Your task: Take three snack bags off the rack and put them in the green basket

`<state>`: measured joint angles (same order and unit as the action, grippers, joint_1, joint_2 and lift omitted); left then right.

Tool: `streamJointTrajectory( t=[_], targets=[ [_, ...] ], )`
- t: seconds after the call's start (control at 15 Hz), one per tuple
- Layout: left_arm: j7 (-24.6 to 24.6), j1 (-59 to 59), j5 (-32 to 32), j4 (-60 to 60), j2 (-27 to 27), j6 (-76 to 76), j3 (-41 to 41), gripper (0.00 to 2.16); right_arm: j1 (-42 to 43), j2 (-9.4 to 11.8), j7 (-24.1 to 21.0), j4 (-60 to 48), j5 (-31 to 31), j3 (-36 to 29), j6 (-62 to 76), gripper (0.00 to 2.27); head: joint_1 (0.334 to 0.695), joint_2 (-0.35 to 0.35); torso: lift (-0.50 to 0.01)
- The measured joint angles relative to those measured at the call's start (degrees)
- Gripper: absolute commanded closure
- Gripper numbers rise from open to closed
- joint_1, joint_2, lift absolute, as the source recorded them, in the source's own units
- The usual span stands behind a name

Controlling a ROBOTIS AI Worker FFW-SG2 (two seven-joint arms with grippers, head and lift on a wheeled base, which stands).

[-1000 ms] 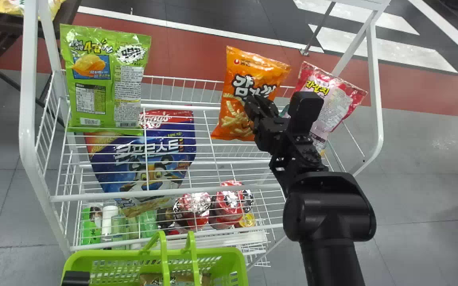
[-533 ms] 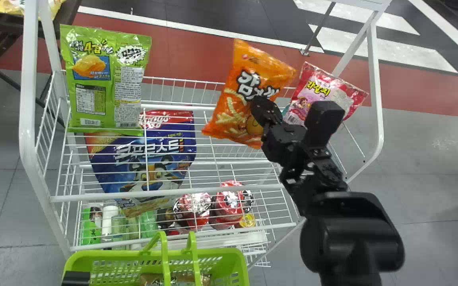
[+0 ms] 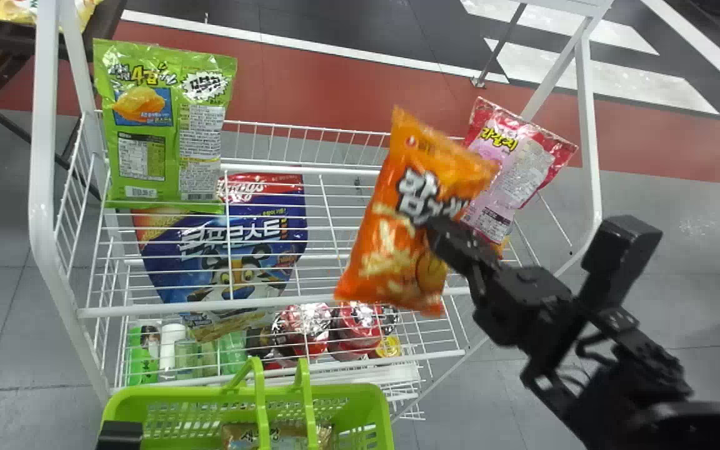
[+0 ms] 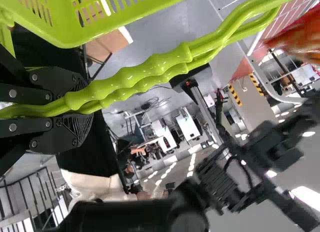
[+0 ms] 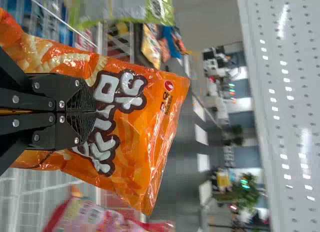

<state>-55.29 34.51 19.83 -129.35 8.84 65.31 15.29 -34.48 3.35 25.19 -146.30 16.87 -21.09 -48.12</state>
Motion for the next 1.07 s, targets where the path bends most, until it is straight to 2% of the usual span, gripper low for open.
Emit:
streamJointTrajectory(
  t=[0.27, 0.4, 0.53, 0.67, 0.87, 1.07],
  targets=[
    [0.4, 1.2, -0.4, -0.6, -0.6, -0.8, -0.3, 1.54, -3.3, 1.0, 5.0, -8.5, 2.4, -3.2, -27.2, 2.17, 0.695, -0.350, -0.018],
    [0.3, 1.3, -0.6, -0.6, -0.7, -1.0, -0.2, 1.54, -4.8, 1.9, 6.8, -10.4, 2.6, -3.6, -36.9, 2.17, 0.695, -0.350, -0.018],
    [0.3, 1.3, -0.6, -0.8, -0.6, -1.0, -0.4, 1.54, -6.2, 3.6, 7.0, -10.8, 1.8, -1.6, -41.1, 2.17, 0.695, -0.350, -0.018],
    [0.1, 1.3, -0.6, -0.9, -0.6, -1.2, -0.4, 1.54, -7.5, 5.3, 6.6, -10.1, -1.2, 3.5, -41.7, 2.17, 0.695, -0.350, -0.018],
    [-0.1, 1.3, -0.6, -0.9, -0.7, -1.5, -0.3, 1.54, -8.1, 8.1, 4.5, -5.1, -7.3, 14.8, -40.7, 2.17, 0.695, -0.350, -0.018],
    [-0.2, 1.2, -0.5, -0.7, -0.9, -1.6, -0.1, 1.54, -7.9, 8.8, 3.8, -0.4, -8.9, 22.4, -33.1, 2.17, 0.695, -0.350, -0.018]
  ],
)
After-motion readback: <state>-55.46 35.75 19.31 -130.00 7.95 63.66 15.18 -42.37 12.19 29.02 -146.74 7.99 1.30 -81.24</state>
